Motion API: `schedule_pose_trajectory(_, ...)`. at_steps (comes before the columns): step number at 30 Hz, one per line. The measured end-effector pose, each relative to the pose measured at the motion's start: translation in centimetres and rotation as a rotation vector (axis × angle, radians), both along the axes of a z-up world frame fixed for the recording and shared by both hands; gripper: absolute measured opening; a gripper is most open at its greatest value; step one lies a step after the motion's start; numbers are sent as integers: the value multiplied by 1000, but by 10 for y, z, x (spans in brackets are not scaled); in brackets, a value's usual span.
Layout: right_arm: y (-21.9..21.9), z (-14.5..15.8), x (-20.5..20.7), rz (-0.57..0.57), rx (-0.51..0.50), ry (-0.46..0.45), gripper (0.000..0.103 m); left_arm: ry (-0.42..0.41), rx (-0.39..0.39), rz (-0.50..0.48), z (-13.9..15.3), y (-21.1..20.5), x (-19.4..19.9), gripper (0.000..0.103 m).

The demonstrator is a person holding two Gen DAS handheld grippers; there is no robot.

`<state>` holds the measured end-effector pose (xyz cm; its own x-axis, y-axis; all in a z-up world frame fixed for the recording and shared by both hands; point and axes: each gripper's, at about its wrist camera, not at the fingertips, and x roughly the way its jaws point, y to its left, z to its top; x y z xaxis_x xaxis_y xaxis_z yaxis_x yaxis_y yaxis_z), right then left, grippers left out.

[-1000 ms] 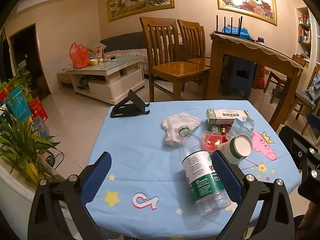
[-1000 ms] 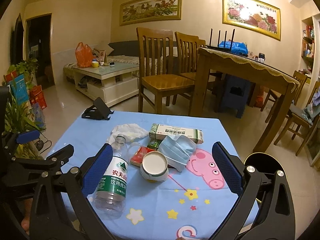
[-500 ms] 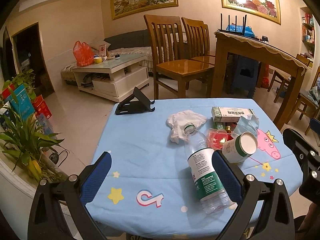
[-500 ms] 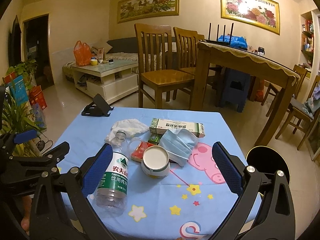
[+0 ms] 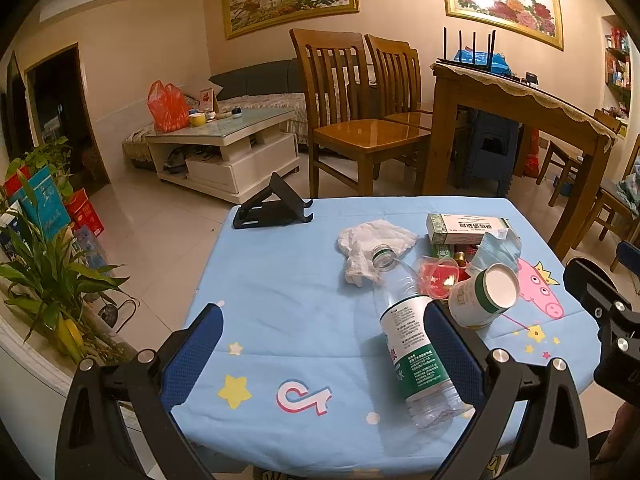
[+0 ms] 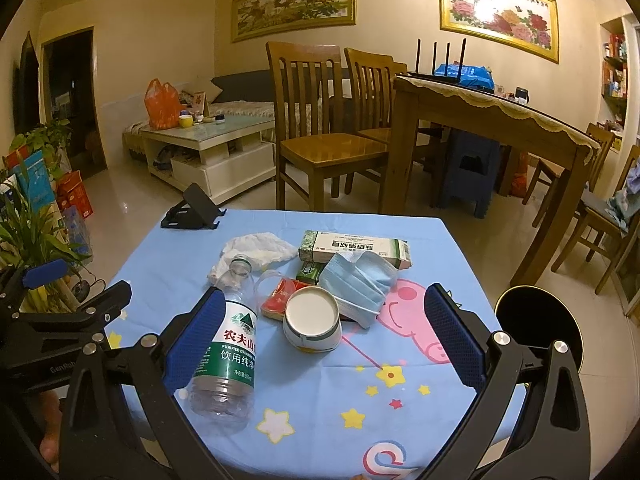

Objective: Collect trash

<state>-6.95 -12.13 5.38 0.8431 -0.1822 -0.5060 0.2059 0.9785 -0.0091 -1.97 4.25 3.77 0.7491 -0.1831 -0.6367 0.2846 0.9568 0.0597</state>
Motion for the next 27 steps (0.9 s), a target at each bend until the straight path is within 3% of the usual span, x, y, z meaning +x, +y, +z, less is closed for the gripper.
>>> schedule_pose_trajectory(15, 20, -11, 23, 57, 12, 59, 98, 32, -15, 24, -11, 22, 16, 97)
schedule_pose_trajectory(18, 31, -24, 46, 179, 84, 151, 98, 94, -31, 46, -23, 39, 29, 97)
schedule_pose_trajectory(22, 44, -40, 74, 242, 141, 250, 98, 176, -56, 125, -44, 74, 48, 97)
schedule_pose_trajectory(27, 63, -61, 99, 271, 111, 349, 98, 205, -54, 224, -60, 118, 64, 97)
